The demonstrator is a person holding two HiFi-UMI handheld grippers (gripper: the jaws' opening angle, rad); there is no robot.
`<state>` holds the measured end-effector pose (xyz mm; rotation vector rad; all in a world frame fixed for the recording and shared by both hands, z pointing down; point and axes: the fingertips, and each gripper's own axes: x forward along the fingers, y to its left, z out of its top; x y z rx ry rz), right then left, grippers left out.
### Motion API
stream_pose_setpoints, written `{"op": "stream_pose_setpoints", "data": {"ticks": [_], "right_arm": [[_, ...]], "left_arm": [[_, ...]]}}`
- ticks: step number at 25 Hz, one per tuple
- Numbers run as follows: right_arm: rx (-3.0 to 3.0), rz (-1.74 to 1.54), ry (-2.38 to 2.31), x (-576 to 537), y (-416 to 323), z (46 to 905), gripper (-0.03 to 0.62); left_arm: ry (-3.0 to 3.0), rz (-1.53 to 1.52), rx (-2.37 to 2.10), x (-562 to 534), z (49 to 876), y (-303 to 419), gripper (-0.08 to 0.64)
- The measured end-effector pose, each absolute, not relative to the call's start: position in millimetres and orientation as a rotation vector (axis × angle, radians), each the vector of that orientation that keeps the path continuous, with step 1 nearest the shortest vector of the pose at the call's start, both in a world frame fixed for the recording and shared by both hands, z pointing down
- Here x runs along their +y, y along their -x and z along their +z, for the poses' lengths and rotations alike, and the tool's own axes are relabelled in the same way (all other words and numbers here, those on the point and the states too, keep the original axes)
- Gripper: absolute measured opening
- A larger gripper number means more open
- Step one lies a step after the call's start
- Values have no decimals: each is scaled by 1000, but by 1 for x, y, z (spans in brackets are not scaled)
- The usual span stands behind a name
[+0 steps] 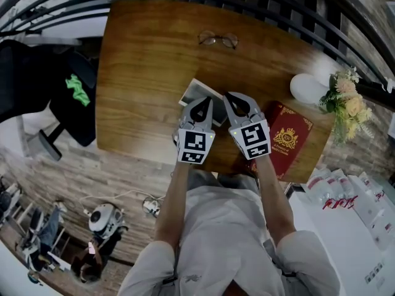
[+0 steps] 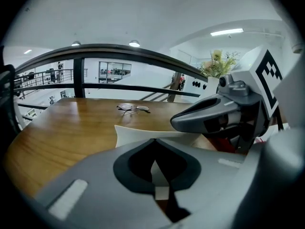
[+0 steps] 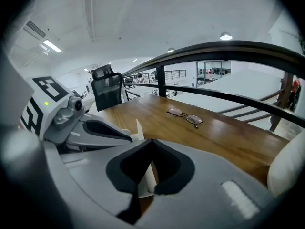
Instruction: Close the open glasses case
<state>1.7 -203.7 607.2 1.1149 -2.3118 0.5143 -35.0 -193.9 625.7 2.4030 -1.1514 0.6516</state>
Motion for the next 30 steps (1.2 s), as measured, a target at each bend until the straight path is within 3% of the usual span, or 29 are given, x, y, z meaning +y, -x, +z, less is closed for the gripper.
{"op": "stream_pose_setpoints", "data": {"ticks": [30], "right_arm": [[-2292,532,-1086,-193,4,617,3]], "left_arm": [[-2368,611,-1126,-194,630,29,20]]}}
